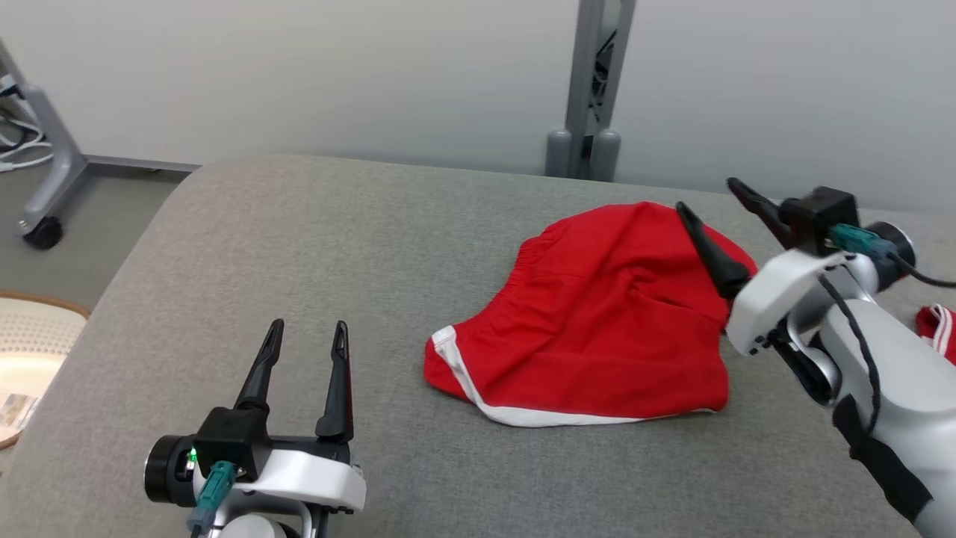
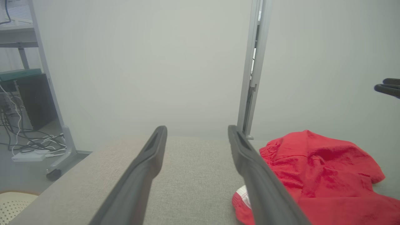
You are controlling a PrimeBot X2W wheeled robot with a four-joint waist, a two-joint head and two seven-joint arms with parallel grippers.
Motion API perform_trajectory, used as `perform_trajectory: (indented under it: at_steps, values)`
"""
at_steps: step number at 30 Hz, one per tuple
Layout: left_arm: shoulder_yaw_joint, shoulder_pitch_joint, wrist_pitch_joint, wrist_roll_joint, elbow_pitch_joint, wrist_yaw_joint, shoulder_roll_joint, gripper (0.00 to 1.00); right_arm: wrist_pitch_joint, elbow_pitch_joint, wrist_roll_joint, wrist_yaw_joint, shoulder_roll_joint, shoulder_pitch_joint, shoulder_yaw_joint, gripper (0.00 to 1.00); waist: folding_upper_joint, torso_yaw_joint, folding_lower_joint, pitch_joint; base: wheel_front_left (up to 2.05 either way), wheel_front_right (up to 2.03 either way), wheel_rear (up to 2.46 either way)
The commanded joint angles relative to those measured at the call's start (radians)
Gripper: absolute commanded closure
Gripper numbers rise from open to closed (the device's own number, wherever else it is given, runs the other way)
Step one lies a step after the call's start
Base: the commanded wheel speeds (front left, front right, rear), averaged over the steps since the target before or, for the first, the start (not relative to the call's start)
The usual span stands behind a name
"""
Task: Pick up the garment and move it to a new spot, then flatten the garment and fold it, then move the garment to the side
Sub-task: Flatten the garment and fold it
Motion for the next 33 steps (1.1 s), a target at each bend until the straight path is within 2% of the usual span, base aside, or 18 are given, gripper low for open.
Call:
perform_trajectory:
  at_steps: [1,5,8,11,14,18,22,33]
  values:
    - [0.007,-0.007,-0.003,0.006,-0.003,-0.003,0.004,0.00,0.000,-0.018,-0.019,0.000,-0.005,0.031,-0.025,0.00,-0.0001,-0.043,0.0000,-0.002,0.00,0.00,0.00]
    - [0.038,-0.004,-0.003,0.020,-0.003,-0.012,0.004,0.00,0.000,-0.147,-0.134,0.000,-0.014,0.204,-0.254,0.00,-0.0001,-0.094,0.0000,0.000,0.00,0.00,0.00]
    - [0.057,0.001,-0.003,0.027,0.001,-0.021,0.004,0.00,0.000,-0.242,-0.212,0.000,0.018,0.343,-0.405,0.00,-0.0001,-0.124,0.0000,0.001,0.00,0.00,0.00]
    - [0.075,0.005,-0.003,0.035,0.012,-0.028,0.004,0.00,0.000,-0.312,-0.278,0.000,0.066,0.466,-0.524,0.00,-0.0001,-0.149,0.0000,0.003,0.00,0.00,0.00]
    - [0.087,0.007,-0.003,0.041,0.024,-0.035,0.004,0.00,-0.001,-0.354,-0.327,0.000,0.115,0.548,-0.584,0.00,-0.0001,-0.167,0.0000,0.006,0.00,0.00,0.00]
    - [0.095,0.004,-0.003,0.052,0.037,-0.046,0.004,0.00,0.000,-0.383,-0.369,0.000,0.153,0.601,-0.605,0.00,-0.0001,-0.180,0.0000,0.010,0.00,0.00,0.00]
    - [0.088,-0.004,-0.003,0.058,0.041,-0.055,0.004,0.00,0.000,-0.361,-0.375,0.000,0.152,0.610,-0.586,0.00,-0.0001,-0.175,0.0000,0.018,0.00,0.00,0.00]
    - [0.069,-0.043,-0.003,0.073,0.045,-0.069,0.004,0.00,0.000,-0.182,-0.386,0.000,0.083,0.499,-0.387,0.00,-0.0001,-0.109,0.0000,0.095,0.00,0.00,0.00]
